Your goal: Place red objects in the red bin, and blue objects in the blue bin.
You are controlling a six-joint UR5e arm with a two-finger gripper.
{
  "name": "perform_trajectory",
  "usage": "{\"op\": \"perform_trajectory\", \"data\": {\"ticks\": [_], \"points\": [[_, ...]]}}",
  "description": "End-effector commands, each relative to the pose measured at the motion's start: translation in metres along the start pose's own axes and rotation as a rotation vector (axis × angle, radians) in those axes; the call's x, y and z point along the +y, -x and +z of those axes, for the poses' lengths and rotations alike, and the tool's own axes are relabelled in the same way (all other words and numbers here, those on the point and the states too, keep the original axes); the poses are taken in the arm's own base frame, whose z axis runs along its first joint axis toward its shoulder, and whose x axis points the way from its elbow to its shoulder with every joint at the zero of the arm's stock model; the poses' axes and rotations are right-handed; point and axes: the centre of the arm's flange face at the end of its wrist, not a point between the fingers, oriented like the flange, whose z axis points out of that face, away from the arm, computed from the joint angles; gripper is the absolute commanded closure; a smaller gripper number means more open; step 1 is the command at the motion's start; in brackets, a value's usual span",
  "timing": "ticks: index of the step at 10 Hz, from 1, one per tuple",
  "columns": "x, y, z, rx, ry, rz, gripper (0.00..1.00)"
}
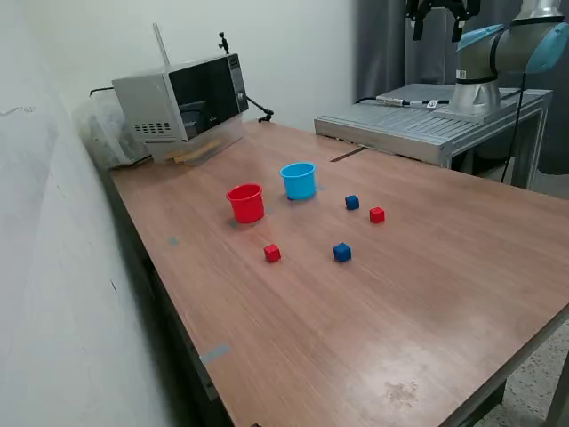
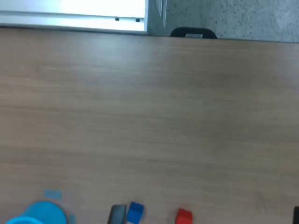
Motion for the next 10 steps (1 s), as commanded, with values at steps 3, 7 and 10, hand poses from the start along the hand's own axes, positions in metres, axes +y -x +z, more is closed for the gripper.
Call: {"op": "perform_trajectory", "data": {"ticks": [3, 7, 10], "points": [[0.010, -0.002, -0.038, 0.006, 0.072, -0.009, 0.00], [0.069, -0.005, -0.033, 0.020, 0.101, 0.045, 0.00], [0.124, -0.010, 0.012, 0.042, 0.155, 0.141, 0.00]]}}
